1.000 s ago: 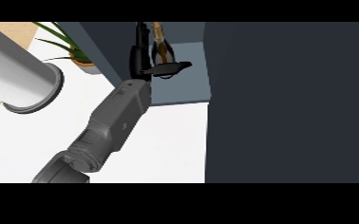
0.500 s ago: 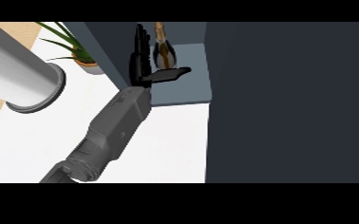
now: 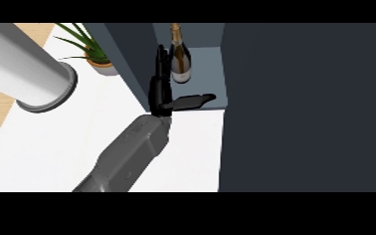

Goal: Pick up the wine, place it into the cabinet and close the cabinet

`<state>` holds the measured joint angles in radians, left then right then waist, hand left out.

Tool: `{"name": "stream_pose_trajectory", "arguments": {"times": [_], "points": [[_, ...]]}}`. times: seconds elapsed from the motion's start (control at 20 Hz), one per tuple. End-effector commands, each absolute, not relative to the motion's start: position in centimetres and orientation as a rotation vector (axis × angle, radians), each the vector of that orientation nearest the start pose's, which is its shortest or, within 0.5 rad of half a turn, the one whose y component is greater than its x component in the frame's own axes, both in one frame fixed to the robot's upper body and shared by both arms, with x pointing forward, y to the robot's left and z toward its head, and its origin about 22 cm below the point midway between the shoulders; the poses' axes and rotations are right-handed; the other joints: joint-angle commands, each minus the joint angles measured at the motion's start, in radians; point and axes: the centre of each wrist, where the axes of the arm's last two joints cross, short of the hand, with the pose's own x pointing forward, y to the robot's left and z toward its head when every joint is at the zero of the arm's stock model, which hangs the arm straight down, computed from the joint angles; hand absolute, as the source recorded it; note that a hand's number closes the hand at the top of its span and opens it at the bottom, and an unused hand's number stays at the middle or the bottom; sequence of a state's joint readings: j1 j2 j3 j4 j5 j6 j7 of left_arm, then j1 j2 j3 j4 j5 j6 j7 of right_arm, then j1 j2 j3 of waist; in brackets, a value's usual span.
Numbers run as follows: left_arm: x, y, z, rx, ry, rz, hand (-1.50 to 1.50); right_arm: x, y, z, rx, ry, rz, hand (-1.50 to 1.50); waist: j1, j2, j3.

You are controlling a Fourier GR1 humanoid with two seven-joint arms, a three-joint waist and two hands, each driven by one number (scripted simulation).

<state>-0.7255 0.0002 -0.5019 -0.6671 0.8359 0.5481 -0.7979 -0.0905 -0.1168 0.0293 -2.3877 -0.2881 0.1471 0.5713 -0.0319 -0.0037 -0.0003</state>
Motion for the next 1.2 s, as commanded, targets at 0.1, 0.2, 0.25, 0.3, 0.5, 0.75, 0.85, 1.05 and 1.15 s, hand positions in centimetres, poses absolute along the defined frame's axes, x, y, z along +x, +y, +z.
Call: {"name": "stream_pose_trajectory", "arguments": {"times": [0.1,0.2,0.25,0.3,0.5,0.75,0.85,1.05,1.15], "points": [[30.6,5.8,-2.7,-0.054,-1.851,0.212,-1.50,14.3,-23.2,20.1,0.272,-1.915,0.293,-1.50,0.027,-0.001,0.000],[28.5,4.7,-2.4,-0.032,-1.882,0.199,-1.50,14.7,-23.0,20.2,0.279,-1.924,0.285,-1.50,0.031,-0.002,0.001],[28.0,4.7,-3.0,-0.057,-1.870,0.203,-1.50,14.8,-22.4,19.6,0.294,-1.917,0.270,-1.50,0.023,0.002,0.000],[28.2,4.5,-1.8,-0.048,-1.887,0.194,-1.50,13.6,-23.4,19.6,0.287,-1.919,0.256,-1.50,0.029,-0.002,0.001],[25.2,4.2,-1.0,-0.088,-1.902,0.196,-1.50,14.6,-23.2,20.3,0.278,-1.922,0.273,-1.50,0.033,-0.001,0.000],[22.4,4.1,-1.6,-0.107,-1.908,0.253,-1.50,13.9,-23.2,20.6,0.279,-1.929,0.285,-1.50,0.029,0.001,0.000],[20.9,6.0,0.7,-0.112,-1.904,0.267,-1.50,14.8,-24.2,20.3,0.266,-1.926,0.305,-1.50,0.034,-0.001,0.001],[18.6,6.5,1.4,-0.045,-1.900,0.276,-1.50,14.8,-24.8,19.7,0.267,-1.926,0.291,-1.50,0.032,0.000,0.001],[17.6,6.8,2.3,-0.068,-1.905,0.287,-1.50,13.3,-23.0,20.7,0.290,-1.915,0.294,-1.50,0.032,-0.001,0.000]]}}
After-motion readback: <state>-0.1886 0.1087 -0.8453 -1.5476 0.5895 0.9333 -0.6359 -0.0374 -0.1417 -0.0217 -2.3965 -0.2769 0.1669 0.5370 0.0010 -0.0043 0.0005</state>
